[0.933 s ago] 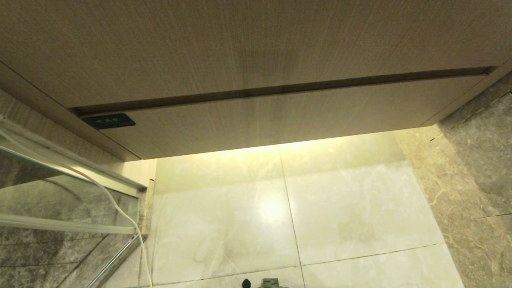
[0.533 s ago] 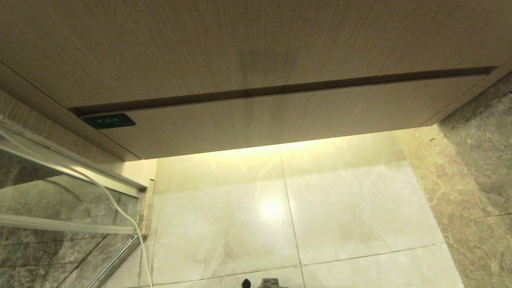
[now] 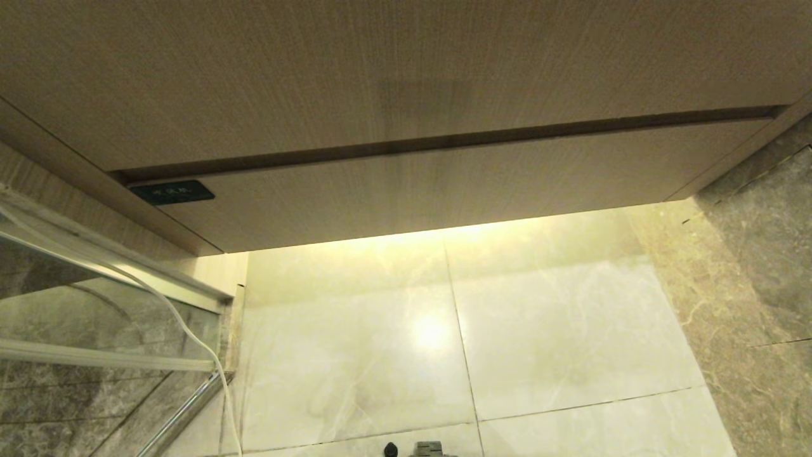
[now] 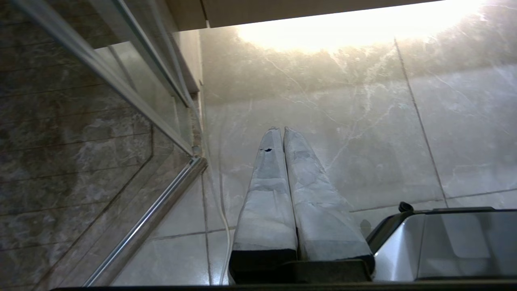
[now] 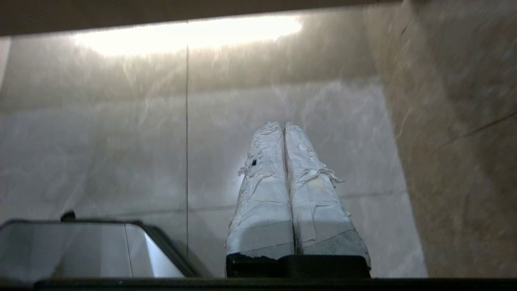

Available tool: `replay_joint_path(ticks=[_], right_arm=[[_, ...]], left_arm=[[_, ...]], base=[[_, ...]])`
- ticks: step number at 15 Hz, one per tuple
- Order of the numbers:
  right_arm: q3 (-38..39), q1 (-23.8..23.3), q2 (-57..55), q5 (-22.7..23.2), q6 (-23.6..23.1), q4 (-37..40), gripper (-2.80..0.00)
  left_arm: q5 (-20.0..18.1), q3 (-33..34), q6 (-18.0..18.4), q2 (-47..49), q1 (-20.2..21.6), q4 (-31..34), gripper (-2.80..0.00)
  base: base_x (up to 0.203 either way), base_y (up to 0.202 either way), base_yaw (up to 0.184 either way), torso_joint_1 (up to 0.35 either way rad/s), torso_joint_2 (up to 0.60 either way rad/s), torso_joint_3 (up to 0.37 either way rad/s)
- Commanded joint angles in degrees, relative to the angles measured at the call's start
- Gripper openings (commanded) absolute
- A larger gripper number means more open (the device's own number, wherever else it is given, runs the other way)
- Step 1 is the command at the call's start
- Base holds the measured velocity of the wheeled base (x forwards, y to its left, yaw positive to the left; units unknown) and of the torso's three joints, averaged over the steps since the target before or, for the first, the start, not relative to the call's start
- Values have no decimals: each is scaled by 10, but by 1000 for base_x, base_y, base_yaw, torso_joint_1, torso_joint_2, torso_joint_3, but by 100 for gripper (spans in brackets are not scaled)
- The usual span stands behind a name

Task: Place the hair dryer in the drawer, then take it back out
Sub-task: Pull open the drawer

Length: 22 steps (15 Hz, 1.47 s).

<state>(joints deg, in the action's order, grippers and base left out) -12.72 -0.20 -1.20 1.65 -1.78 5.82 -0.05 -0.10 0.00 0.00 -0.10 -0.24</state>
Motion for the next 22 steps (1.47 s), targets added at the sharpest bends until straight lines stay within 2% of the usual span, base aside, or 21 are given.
replay_joint_path(ticks=[1,3,5,8,10,12,13,16,19,20,22], right_arm=[[-177,0,-72,4,-2,85,-280],[-344,0,-158,33,-14,198,-280],[-493,0,-266,81,-35,320,-280],[-655,1,-410,152,-72,455,-280],[-733,1,-483,208,-110,539,-280],[-765,12,-542,292,-167,610,-280],[-769,34,-565,314,-191,625,-280],[-777,123,-636,326,-220,637,-280],[-787,150,-717,325,-256,632,-280],[-799,153,-748,311,-276,635,-280],[-816,156,-790,233,-307,625,-280]], left_arm=[[0,0,0,1,0,0,-280],[0,0,0,0,0,0,-280],[0,0,0,0,0,0,-280],[0,0,0,0,0,0,-280],[0,0,0,1,0,0,-280],[0,0,0,0,0,0,-280],[0,0,0,0,0,0,-280],[0,0,0,0,0,0,-280],[0,0,0,1,0,0,-280],[0,0,0,0,0,0,-280],[0,0,0,0,0,0,-280]], base=[[0,0,0,0,0,0],[0,0,0,0,0,0],[0,0,0,0,0,0],[0,0,0,0,0,0],[0,0,0,0,0,0],[0,0,0,0,0,0],[0,0,0,0,0,0],[0,0,0,0,0,0],[0,0,0,0,0,0],[0,0,0,0,0,0],[0,0,0,0,0,0]])
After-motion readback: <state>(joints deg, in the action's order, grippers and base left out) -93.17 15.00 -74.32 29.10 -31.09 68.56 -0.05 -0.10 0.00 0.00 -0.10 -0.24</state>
